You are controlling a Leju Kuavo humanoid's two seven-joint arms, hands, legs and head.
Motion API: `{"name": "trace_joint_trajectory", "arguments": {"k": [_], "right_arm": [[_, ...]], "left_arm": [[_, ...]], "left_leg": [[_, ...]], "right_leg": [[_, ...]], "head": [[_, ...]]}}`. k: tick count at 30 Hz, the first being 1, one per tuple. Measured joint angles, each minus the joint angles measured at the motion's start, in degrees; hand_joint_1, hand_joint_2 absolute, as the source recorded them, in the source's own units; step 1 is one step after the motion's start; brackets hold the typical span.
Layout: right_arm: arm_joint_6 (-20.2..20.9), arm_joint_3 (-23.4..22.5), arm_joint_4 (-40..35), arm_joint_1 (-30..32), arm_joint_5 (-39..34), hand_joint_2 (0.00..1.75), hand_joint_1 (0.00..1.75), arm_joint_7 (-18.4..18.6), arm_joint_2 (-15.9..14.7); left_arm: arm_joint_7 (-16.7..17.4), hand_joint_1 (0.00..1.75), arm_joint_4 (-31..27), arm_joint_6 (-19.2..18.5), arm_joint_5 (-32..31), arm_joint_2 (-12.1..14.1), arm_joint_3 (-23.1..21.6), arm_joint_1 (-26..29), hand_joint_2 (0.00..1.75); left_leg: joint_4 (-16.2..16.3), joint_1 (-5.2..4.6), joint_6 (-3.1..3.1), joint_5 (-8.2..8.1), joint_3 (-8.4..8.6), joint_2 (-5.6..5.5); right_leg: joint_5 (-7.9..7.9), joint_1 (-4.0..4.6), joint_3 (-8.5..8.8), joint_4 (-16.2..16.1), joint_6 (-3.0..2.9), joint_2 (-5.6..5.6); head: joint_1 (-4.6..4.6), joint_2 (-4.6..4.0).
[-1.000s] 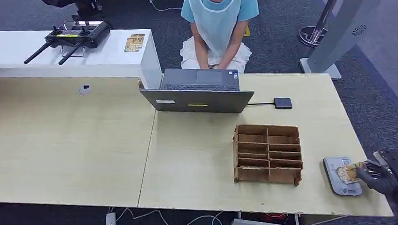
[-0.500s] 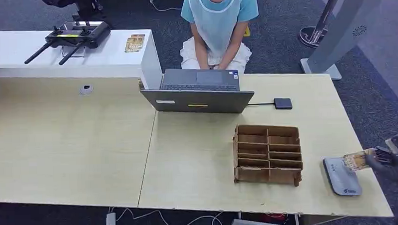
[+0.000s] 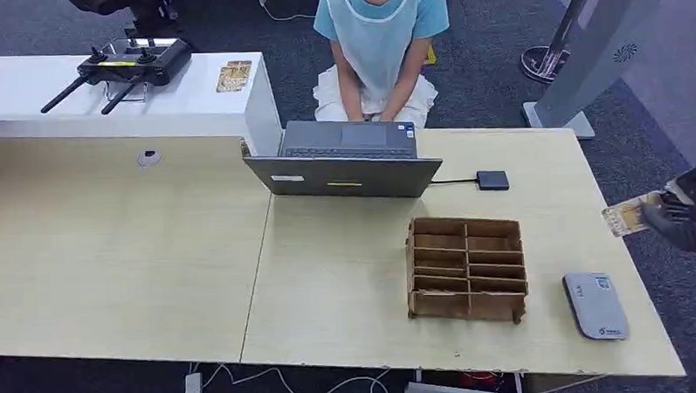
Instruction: Pass the card to the sensor for recognition and then transmit it.
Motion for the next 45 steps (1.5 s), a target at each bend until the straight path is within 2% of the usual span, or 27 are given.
{"name": "trace_joint_trajectory", "arguments": {"k": [5, 7, 12, 14, 23, 30, 36, 45], "right_arm": [[-13.18, 10.17, 1.71, -12.93, 16.53, 1.75, 1.75, 2.19, 4.24], [-15.54, 14.21, 3.37, -17.16, 19.47, 1.75, 1.75, 1.94, 6.82], [-16.76, 18.65, 5.11, -21.26, 20.58, 1.75, 1.75, 1.42, 10.01], [-18.05, 19.95, 5.57, -22.47, 23.10, 1.75, 1.75, 1.49, 10.91], [-21.96, 27.31, 13.41, -31.66, 34.61, 1.75, 1.75, 5.16, 18.77], [-24.85, 30.03, 19.63, -35.79, 39.86, 1.75, 1.75, 6.75, 23.30], [-25.63, 31.09, 22.84, -37.52, 41.80, 1.75, 1.75, 7.23, 25.75], [-26.00, 32.14, 24.98, -38.20, 42.92, 1.75, 1.75, 7.78, 27.17]], "left_arm": [[0.42, 0.00, 0.00, -0.13, -0.39, -0.35, 0.00, -0.32, 0.00], [0.74, 0.00, 0.00, -0.31, -0.68, -0.52, 0.00, -0.52, 0.00], [0.98, 0.00, 0.00, -0.42, -0.81, -0.61, 0.00, -0.54, 0.00], [0.98, 0.00, 0.00, -0.44, -1.47, -0.61, 0.00, -0.50, 0.00], [0.90, 0.00, 0.00, -1.18, -3.02, -0.59, -0.50, -0.67, 0.00], [0.90, 0.00, 0.00, -1.46, -3.41, -0.57, -1.29, -0.71, 0.00], [0.90, 0.00, 0.00, -1.44, -3.43, -0.61, -1.55, -0.69, 0.00], [0.90, 0.00, 0.00, -1.33, -3.58, -0.66, -1.57, -0.68, 0.00]], "left_leg": [[-0.01, 0.02, -0.03, 0.02, 0.16, 0.21], [-0.01, 0.03, -0.04, 0.02, 0.24, 0.23], [-0.01, 0.06, -0.05, 0.04, 0.07, -0.19], [-0.01, 0.05, -0.05, 0.03, 0.04, -0.16], [-0.01, 0.05, -0.05, 0.04, 0.12, -0.06], [0.00, 0.05, -0.05, 0.04, 0.14, -0.07], [0.00, 0.05, -0.05, 0.03, 0.13, -0.08], [0.00, 0.05, -0.05, 0.03, 0.14, -0.07]], "right_leg": [[0.04, 0.03, 0.03, 0.04, -0.05, 0.23], [0.04, 0.04, 0.03, 0.04, -0.06, 0.28], [-0.01, 0.07, 0.09, 0.06, -0.02, -0.17], [-0.02, 0.07, 0.08, 0.05, -0.01, -0.12], [0.00, 0.07, 0.08, 0.04, -0.01, -0.04], [-0.01, 0.06, 0.10, 0.04, -0.01, -0.03], [-0.01, 0.06, 0.10, 0.03, -0.01, -0.04], [-0.01, 0.06, 0.11, 0.02, -0.01, -0.04]], "head": [[-0.07, 0.00], [-0.07, 0.00], [-0.02, 0.00], [-0.07, 0.02], [-0.02, 0.00], [-0.04, 0.00], [-0.04, 0.02], [-0.04, 0.02]]}}
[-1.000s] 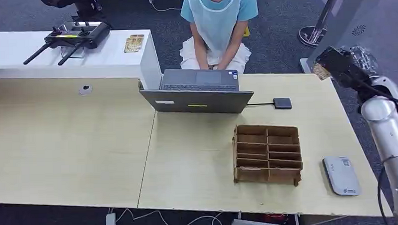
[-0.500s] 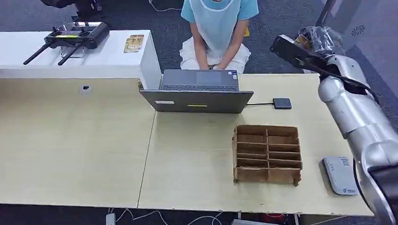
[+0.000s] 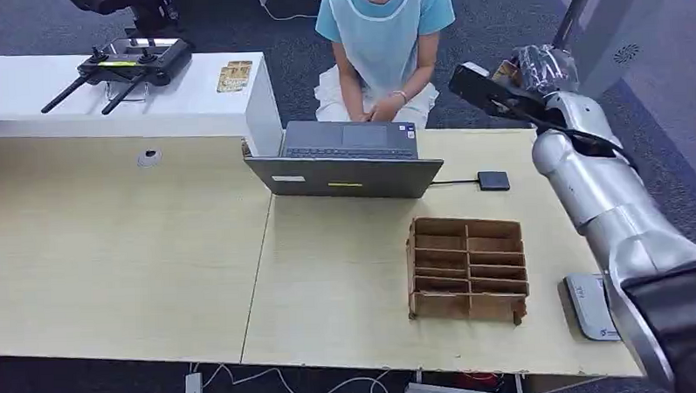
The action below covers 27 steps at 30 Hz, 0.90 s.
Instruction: Pass the card to the sensor for recognition and then transmit it.
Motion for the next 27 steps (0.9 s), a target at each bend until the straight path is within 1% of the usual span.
{"name": "trace_joint_trajectory", "arguments": {"k": [15, 27], "right_arm": [[-0.92, 0.66, 2.45, -0.15, 2.03, 1.75, 1.75, 0.59, 1.68], [-1.68, 0.72, 3.04, -0.23, 2.86, 1.75, 1.75, 0.20, 1.77]], "left_arm": [[0.11, 0.00, 0.00, 0.20, -0.22, -0.13, -0.83, 0.03, 0.00], [0.11, 0.00, 0.00, 0.20, -0.22, -0.11, -0.96, 0.06, 0.00]], "left_leg": [[0.00, 0.00, 0.00, 0.00, 0.00, 0.00], [0.00, 0.00, 0.00, 0.00, 0.02, 0.00]], "right_leg": [[0.00, 0.00, 0.00, 0.01, 0.00, 0.00], [0.00, 0.00, -0.01, 0.00, 0.00, 0.00]], "head": [[0.00, -0.02], [0.00, 0.00]]}}
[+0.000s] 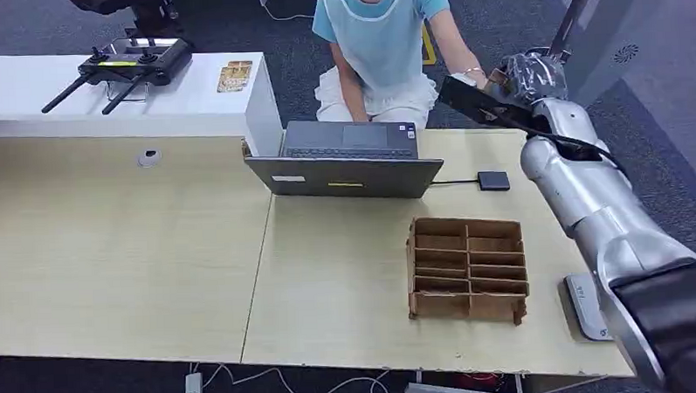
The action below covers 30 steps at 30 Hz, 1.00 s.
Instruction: Pass the card to the sensor for recognition and then transmit it.
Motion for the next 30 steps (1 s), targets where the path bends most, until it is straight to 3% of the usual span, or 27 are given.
{"name": "trace_joint_trajectory", "arguments": {"k": [1, 13, 17, 20, 30], "right_arm": [[-0.09, 0.00, 0.02, 0.00, 0.00, 1.75, 0.00, -0.04, -0.02], [-0.11, -2.86, -0.04, 0.70, -5.16, 1.75, 0.00, -2.91, -0.70], [-1.90, -7.15, -2.28, 2.38, -14.03, 1.75, 0.00, -6.99, -0.85], [-1.35, -11.85, -7.38, 5.12, -21.91, 1.75, 0.00, -8.77, -0.85], [6.93, -26.47, -29.30, 15.93, -44.11, 1.75, 0.00, -12.46, -2.51]], "left_arm": [[0.04, 0.00, 0.00, 0.02, 0.00, 0.00, 0.00, 0.00, 0.00], [0.13, 0.00, 0.00, 0.02, 0.15, 0.00, 0.00, 0.04, 0.00], [0.13, 0.00, 0.00, 0.20, 0.50, 0.00, 0.00, 0.04, 0.00], [0.41, 0.00, 0.00, 0.26, 0.74, 0.02, 0.00, 0.07, 0.00], [0.74, 0.00, 0.00, 1.18, 2.29, 0.24, 0.00, 0.51, 0.00]], "left_leg": [[0.00, 0.00, 0.00, 0.00, 0.01, 0.00], [0.00, 0.00, 0.00, 0.00, 0.01, 0.00], [0.01, 0.00, 0.00, 0.00, 0.01, 0.00], [0.01, 0.00, 0.00, 0.00, 0.01, -0.06], [0.00, 0.00, 0.00, -0.02, 0.00, -0.09]], "right_leg": [[0.00, 0.00, 0.00, 0.00, 0.00, 0.00], [0.00, 0.00, 0.00, -0.01, 0.00, 0.01], [0.00, 0.00, 0.00, -0.01, 0.00, 0.01], [-0.01, 0.00, 0.01, -0.01, 0.00, -0.05], [-0.02, 0.00, 0.00, -0.04, 0.01, -0.07]], "head": [[0.00, 0.00], [0.02, -0.02], [0.00, -0.02], [0.04, -0.02], [-0.02, -0.02]]}}
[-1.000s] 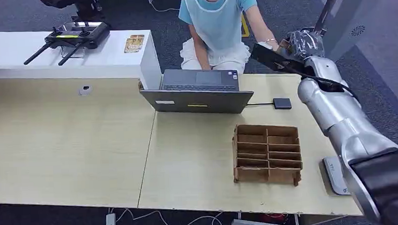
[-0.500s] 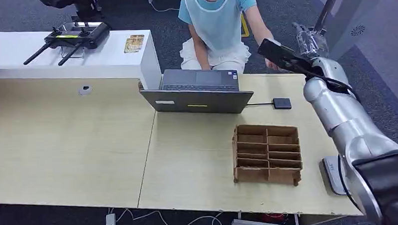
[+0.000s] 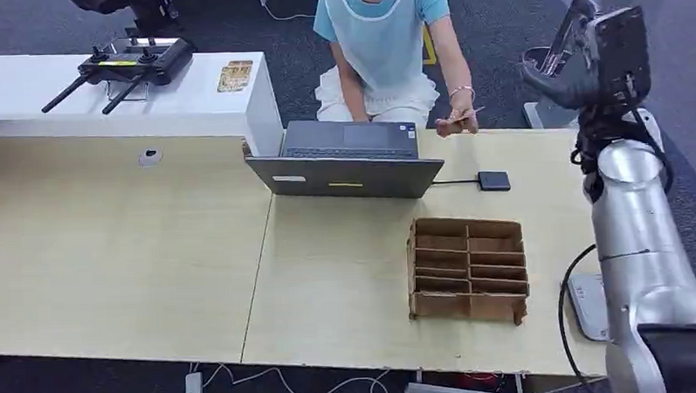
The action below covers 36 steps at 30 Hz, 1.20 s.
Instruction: Pass the card to the sensor for recognition and then transmit it.
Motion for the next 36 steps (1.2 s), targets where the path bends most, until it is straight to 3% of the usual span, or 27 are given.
{"name": "trace_joint_trajectory", "arguments": {"k": [11, 19, 20, 25, 27, 31, 36], "right_arm": [[0.34, -10.84, -23.17, 21.71, -8.67, 1.75, 0.00, -4.58, -1.53], [2.58, -16.48, -38.20, 41.12, -10.92, 1.75, 0.00, -10.65, 0.22], [2.51, -17.00, -40.43, 44.03, -10.01, 0.00, 0.00, -11.58, 0.98], [1.60, -16.98, -49.27, 55.69, -4.18, 0.00, 0.00, -14.20, 5.29], [-1.46, -16.14, -51.71, 59.61, 0.72, 0.00, 0.00, -14.77, 7.07], [-14.56, -12.05, -54.33, 65.49, 18.92, 0.00, 0.00, -13.73, 9.73], [-31.33, -5.01, -54.39, 69.40, 40.55, 0.00, 0.00, -5.61, 10.12]], "left_arm": [[-0.13, 0.00, 0.00, 1.53, 2.34, -0.02, 0.22, 0.09, 0.00], [-0.09, 0.00, 0.00, 2.80, 4.31, -0.22, 2.06, 0.21, 0.00], [0.46, 0.00, 0.00, 3.13, 4.33, -0.30, 2.38, 0.20, 0.00], [0.88, 0.00, 0.00, 3.72, 5.68, -0.66, 3.47, 0.27, 0.00], [-0.33, 0.00, 0.00, 4.02, 6.80, -0.92, 4.24, 0.24, 0.00], [-0.81, 0.00, 0.00, 4.35, 7.17, -0.96, 4.98, 0.20, 0.00], [-1.03, 0.00, 0.00, 4.42, 6.74, -0.79, 5.01, 0.12, 0.00]], "left_leg": [[-0.02, 0.01, 0.01, -0.04, 0.01, -0.06], [-0.07, 0.02, -0.07, -0.13, -0.01, -0.17], [-0.08, 0.03, -0.06, -0.14, 0.01, -0.18], [-0.10, 0.06, -0.13, -0.20, 0.02, -0.16], [-0.10, 0.06, -0.14, -0.21, 0.04, -0.16], [-0.12, 0.07, -0.20, -0.24, 0.06, -0.09], [-0.12, 0.07, -0.20, -0.24, 0.12, -0.01]], "right_leg": [[-0.05, 0.01, 0.02, -0.03, 0.00, -0.04], [-0.16, 0.02, 0.02, -0.03, -0.05, -0.15], [-0.21, 0.03, 0.05, -0.03, -0.07, -0.15], [-0.27, 0.06, 0.06, -0.02, -0.13, -0.16], [-0.31, 0.07, 0.07, -0.02, -0.09, -0.15], [-0.32, 0.07, 0.07, -0.01, -0.11, -0.09], [-0.32, 0.07, 0.12, -0.02, -0.11, -0.02]], "head": [[0.02, 0.02], [0.07, 0.00], [0.02, 0.02], [0.02, 0.02], [0.02, 0.02], [0.02, 0.02], [0.02, 0.00]]}}
